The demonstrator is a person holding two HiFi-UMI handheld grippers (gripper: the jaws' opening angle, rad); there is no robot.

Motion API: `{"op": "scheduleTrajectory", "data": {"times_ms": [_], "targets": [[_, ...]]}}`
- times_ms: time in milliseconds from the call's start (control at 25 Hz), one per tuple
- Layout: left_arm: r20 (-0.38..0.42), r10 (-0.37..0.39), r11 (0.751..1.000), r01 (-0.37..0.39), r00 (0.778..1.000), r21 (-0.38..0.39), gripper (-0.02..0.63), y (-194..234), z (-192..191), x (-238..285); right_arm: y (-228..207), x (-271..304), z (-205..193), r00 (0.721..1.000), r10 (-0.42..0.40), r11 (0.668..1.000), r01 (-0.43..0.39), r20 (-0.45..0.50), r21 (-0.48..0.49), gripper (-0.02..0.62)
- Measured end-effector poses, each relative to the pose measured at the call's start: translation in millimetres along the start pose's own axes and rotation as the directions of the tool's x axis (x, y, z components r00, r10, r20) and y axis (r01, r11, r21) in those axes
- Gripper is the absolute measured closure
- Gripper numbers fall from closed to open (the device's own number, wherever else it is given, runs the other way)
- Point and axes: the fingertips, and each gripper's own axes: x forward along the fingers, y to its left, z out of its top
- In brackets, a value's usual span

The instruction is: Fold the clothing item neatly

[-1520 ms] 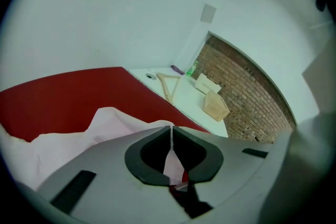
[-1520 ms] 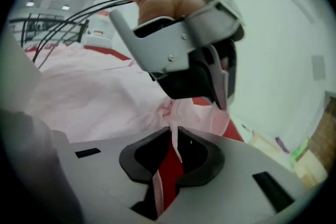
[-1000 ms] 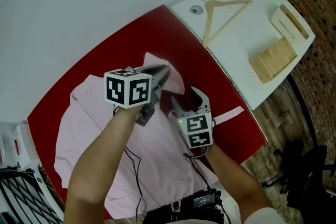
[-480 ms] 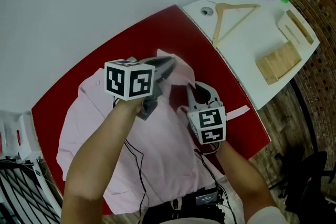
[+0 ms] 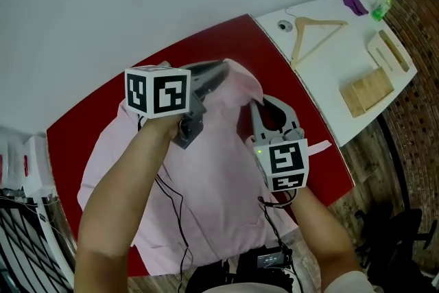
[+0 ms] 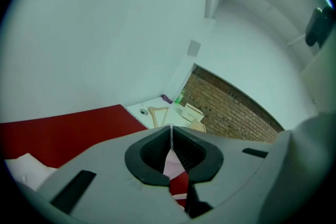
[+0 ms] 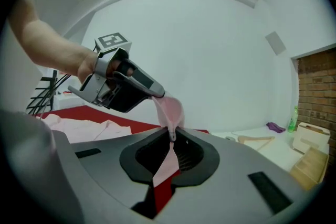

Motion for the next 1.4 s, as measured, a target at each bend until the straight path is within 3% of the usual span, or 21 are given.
{"op": "scheduleTrajectory", "data": {"times_ms": [360,720,880,1040,1400], "targets": [[0.068,-0.028,0.999,0.03,0.997,-0.027,0.589,-5,14,-72,33,-11,79,0.994,0.032,0.99,-0.017,0.108,-0.14,0.565],[0.111,0.002,0.999,0.002,0.994,-0.035,0.589,10,9,-155,118,-20,115,0.98,0.152,0.954,-0.111,0.13,-0.278,0.565],[0.108,0.018,0.999,-0.013,0.994,-0.048,0.588,25,-11,-192,168,-22,107,0.972,0.217,0.919,-0.173,0.089,-0.353,0.565],[0.074,0.046,0.996,-0.04,0.996,-0.079,0.588,48,-54,-219,212,-19,81,0.963,0.267,0.894,-0.229,0.048,-0.384,0.565],[-0.012,0.121,0.982,-0.121,0.993,-0.146,0.588,109,-148,-237,287,1,9,0.937,0.336,0.837,-0.342,-0.092,-0.428,0.565]]}}
